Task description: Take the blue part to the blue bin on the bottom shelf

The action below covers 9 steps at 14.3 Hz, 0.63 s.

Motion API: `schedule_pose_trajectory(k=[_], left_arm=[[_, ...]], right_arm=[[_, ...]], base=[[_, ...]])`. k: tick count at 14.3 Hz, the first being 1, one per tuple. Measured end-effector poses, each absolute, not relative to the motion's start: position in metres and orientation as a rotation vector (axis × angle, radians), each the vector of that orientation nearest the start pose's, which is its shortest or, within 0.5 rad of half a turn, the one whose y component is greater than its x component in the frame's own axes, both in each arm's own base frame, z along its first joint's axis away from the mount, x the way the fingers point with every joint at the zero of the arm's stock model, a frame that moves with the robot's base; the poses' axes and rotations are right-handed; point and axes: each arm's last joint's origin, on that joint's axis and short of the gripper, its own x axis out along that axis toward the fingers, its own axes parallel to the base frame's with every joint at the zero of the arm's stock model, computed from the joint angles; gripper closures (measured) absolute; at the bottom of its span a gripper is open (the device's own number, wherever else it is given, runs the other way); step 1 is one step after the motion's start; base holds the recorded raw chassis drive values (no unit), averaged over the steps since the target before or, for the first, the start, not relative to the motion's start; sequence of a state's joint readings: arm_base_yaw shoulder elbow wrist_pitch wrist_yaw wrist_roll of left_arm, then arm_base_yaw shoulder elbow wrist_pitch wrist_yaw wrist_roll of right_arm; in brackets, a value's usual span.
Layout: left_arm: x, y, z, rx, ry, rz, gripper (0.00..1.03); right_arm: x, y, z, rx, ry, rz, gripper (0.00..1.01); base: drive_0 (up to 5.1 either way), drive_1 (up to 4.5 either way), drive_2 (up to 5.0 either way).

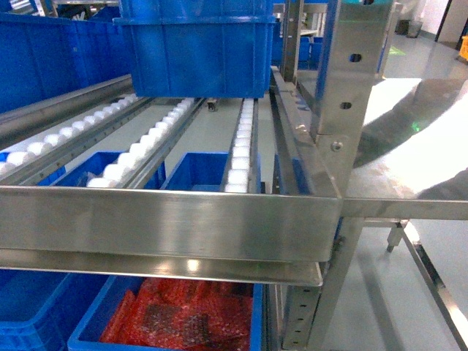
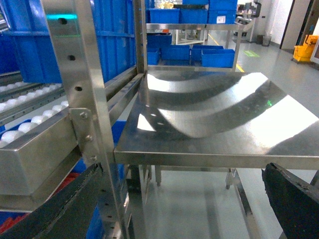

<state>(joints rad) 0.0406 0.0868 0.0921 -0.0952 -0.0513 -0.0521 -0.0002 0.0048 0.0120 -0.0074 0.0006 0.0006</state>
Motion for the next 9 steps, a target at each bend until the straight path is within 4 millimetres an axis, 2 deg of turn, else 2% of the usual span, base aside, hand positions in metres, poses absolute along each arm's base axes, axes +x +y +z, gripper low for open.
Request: schedule_pose_trajectory(k=[9], left_arm=[[0.0978, 0.0055, 0.1788, -0.051, 0.089, 0.095, 0.60]], right_arm=[[0.0973, 0.0000, 0.1666, 0.001, 0.000, 0.000, 0.03]], base=[[-5.0, 2.48, 2.5]])
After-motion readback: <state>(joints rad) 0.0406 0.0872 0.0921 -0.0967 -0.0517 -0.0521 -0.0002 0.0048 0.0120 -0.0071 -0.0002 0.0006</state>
